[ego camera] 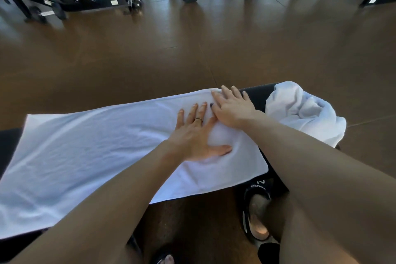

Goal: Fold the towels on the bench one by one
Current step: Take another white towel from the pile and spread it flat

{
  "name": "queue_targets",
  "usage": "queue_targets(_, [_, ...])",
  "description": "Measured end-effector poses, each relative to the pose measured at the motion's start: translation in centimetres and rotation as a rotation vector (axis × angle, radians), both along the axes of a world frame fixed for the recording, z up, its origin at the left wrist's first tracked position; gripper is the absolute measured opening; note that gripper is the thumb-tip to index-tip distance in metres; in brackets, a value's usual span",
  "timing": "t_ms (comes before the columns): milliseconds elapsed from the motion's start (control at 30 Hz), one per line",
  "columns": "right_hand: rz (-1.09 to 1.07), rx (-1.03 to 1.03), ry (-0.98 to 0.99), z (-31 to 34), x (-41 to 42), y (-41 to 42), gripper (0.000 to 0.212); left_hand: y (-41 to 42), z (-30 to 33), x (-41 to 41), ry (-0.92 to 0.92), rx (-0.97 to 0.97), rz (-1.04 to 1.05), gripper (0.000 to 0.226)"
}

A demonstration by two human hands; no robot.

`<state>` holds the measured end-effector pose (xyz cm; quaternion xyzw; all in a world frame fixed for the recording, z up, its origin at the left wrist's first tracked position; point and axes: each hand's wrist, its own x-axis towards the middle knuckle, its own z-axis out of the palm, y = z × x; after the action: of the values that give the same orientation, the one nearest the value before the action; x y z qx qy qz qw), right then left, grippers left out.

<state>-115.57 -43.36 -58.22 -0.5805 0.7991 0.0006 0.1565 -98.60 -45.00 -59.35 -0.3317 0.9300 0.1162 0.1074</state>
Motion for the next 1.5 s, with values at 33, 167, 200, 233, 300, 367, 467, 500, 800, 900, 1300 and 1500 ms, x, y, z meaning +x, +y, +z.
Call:
queue_targets(33, [-0.038, -0.016, 0.024, -0.3, -0.2, 0.1, 0.058, 0.3, -0.1, 0.0, -0.003, -0.009, -0.001, 0.113])
queue_targets(167, [-0.069, -0.162, 0.155, -0.1, -0.9, -0.1, 0.059, 1.5, 0.2, 0.4, 0.082, -0.061, -0.010, 0.112])
queue_targets(200, [-0.025, -0.183, 0.149, 0.0, -0.7, -0.1, 0.058, 2.1, 0.3, 0.5, 0.111, -0.051, -0.036, 0.113])
queue_targets(233, [0.023, -0.189, 0.124, 0.1, -0.4, -0.2, 0.057, 2.8, 0.3, 0.6, 0.128, -0.032, -0.070, 0.113])
queue_targets(300, [0.077, -0.150, 0.059, -0.1, 0.1, -0.3, 0.055, 4.5, -0.2, 1.0, 0.120, -0.037, -0.158, 0.110])
queue_targets(367, [0.027, -0.098, 0.019, -0.4, -0.2, -0.4, 0.055, 5.8, -0.7, 1.5, 0.113, -0.097, -0.212, 0.101])
queue_targets(467, [-0.076, -0.069, 0.060, -0.5, -0.8, -0.7, 0.057, 6.3, -0.7, 1.7, 0.125, -0.119, -0.228, 0.095])
queue_targets(500, [-0.061, -0.072, 0.076, -0.4, -0.7, -0.9, 0.058, 6.4, -0.6, 1.7, 0.122, -0.109, -0.243, 0.094])
queue_targets(800, [-0.145, -0.009, 0.070, -0.4, -1.1, -1.0, 0.063, 8.9, -0.9, 0.9, 0.109, -0.157, -0.321, 0.077])
queue_targets(900, [-0.096, -0.048, 0.058, 0.4, 0.0, -0.5, 0.060, 10.4, -0.9, -0.2, 0.144, -0.149, -0.384, 0.060])
queue_targets(1300, [0.096, -0.099, -0.031, 1.4, 4.6, 6.3, 0.060, 10.3, 1.3, 2.1, 0.283, -0.178, -0.519, 0.058])
queue_targets(1500, [0.132, -0.007, 0.068, -0.1, 5.6, 7.8, 0.061, 6.3, 1.3, 11.6, 0.038, -0.195, -0.190, 0.072])
